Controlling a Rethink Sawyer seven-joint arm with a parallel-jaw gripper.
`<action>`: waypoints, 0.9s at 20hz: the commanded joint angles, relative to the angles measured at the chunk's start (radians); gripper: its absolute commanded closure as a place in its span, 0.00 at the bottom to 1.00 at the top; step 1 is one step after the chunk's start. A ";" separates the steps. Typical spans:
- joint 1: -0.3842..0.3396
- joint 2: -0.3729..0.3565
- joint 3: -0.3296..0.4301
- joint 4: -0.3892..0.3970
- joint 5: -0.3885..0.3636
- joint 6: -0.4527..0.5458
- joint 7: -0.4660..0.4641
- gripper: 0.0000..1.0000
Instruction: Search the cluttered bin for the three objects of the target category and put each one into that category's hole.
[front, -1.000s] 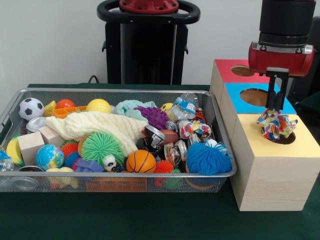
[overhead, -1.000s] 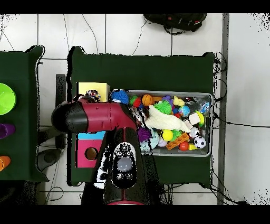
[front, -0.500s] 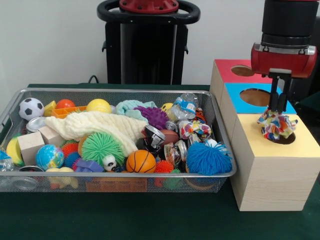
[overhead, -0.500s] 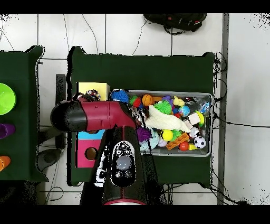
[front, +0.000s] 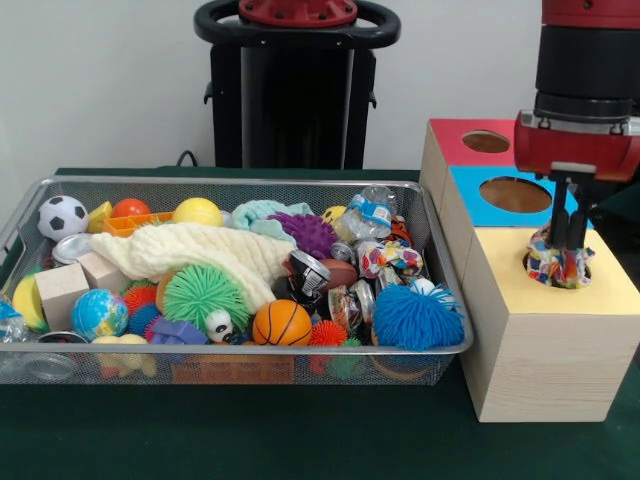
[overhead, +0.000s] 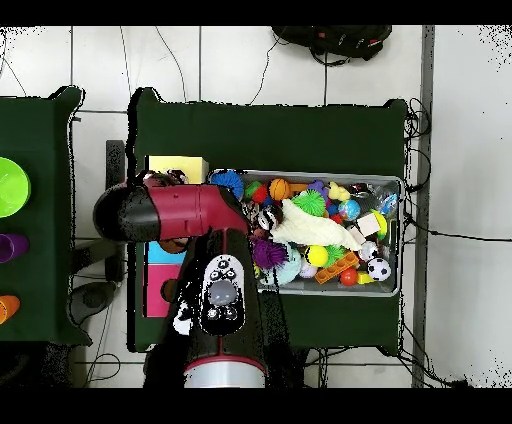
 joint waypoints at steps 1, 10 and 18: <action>0.016 0.143 -0.013 -0.070 -0.034 -0.111 0.123 1.00; 0.015 0.163 -0.013 -0.055 -0.019 -0.164 0.113 1.00; -0.008 0.137 0.011 -0.040 -0.018 -0.134 0.085 1.00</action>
